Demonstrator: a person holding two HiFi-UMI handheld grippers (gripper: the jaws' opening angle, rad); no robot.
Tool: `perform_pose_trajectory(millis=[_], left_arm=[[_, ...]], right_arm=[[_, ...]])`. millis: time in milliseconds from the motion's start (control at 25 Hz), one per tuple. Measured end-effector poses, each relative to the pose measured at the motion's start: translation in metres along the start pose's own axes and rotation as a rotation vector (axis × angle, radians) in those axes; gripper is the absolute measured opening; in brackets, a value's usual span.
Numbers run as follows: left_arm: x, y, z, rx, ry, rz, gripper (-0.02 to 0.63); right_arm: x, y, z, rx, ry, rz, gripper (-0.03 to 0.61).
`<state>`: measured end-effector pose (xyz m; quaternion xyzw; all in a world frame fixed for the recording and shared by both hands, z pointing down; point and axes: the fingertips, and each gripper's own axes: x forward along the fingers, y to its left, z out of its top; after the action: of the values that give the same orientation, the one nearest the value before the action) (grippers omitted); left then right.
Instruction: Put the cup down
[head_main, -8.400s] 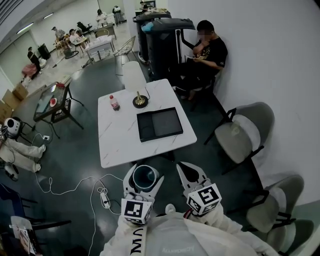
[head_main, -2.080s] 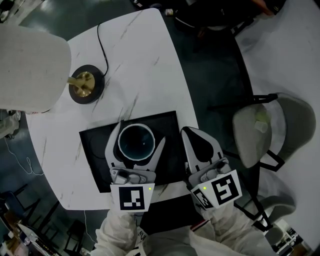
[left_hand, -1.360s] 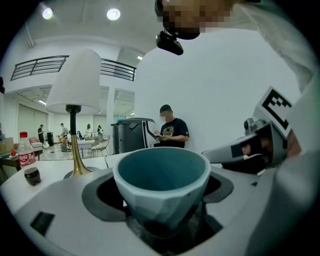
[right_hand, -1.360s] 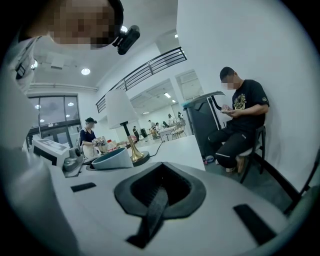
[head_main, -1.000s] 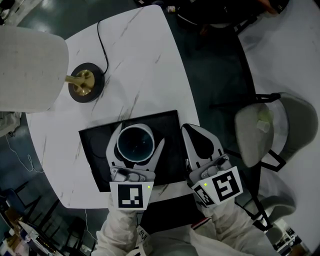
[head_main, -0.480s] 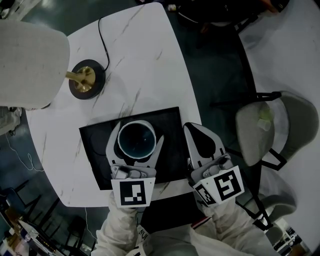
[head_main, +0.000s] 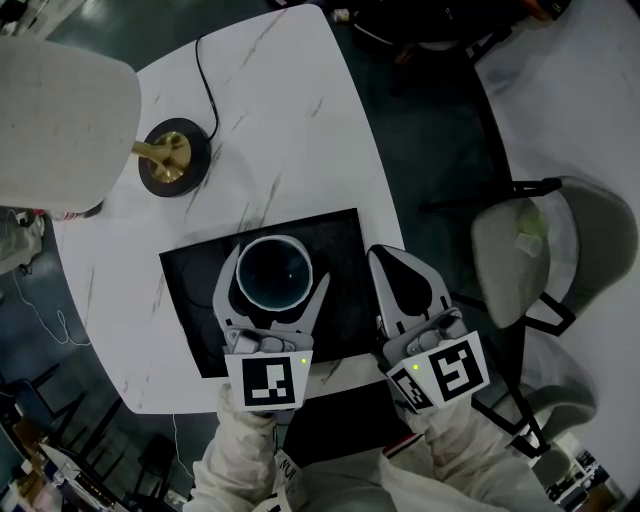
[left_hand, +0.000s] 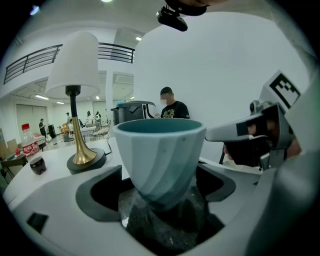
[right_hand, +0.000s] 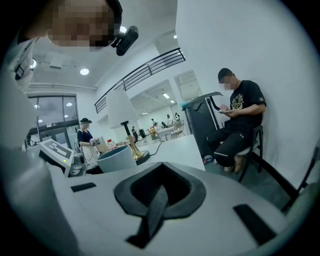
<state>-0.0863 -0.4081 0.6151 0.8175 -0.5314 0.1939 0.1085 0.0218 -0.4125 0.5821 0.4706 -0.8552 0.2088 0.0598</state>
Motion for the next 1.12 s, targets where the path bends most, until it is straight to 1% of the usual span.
perform_pose_trajectory(millis=[120,280,400,480,600,800,960,1120], left_arm=[[-0.002,-0.001,0.001,-0.024,0.004,-0.006,0.472],[-0.005,-0.003,0.003,-0.012,0.002,-0.018,0.509],[-0.01,-0.006,0.008,0.026,-0.001,-0.031,0.511],[-0.014,-0.007,0.011,0.037,-0.008,-0.03,0.511],[-0.024,-0.007,0.012,0.028,-0.013,-0.016,0.511],[-0.04,-0.008,0.01,0.03,-0.014,-0.016,0.511],[-0.054,-0.005,0.008,-0.004,-0.017,0.009,0.509],[-0.065,-0.005,0.005,-0.02,-0.013,0.003,0.508]], right_arm=[[-0.003,0.0,0.0,0.001,-0.004,-0.007,0.006],[-0.007,0.001,0.0,0.002,-0.009,-0.017,0.006],[-0.013,0.003,0.001,0.002,-0.015,-0.022,0.006],[-0.017,0.006,0.001,0.002,-0.02,-0.026,0.006],[-0.024,0.011,0.002,0.002,-0.027,-0.03,0.006],[-0.037,0.022,0.003,-0.001,-0.039,-0.033,0.006],[-0.045,0.031,0.002,-0.004,-0.045,-0.031,0.006],[-0.05,0.041,0.001,-0.006,-0.045,-0.026,0.006]])
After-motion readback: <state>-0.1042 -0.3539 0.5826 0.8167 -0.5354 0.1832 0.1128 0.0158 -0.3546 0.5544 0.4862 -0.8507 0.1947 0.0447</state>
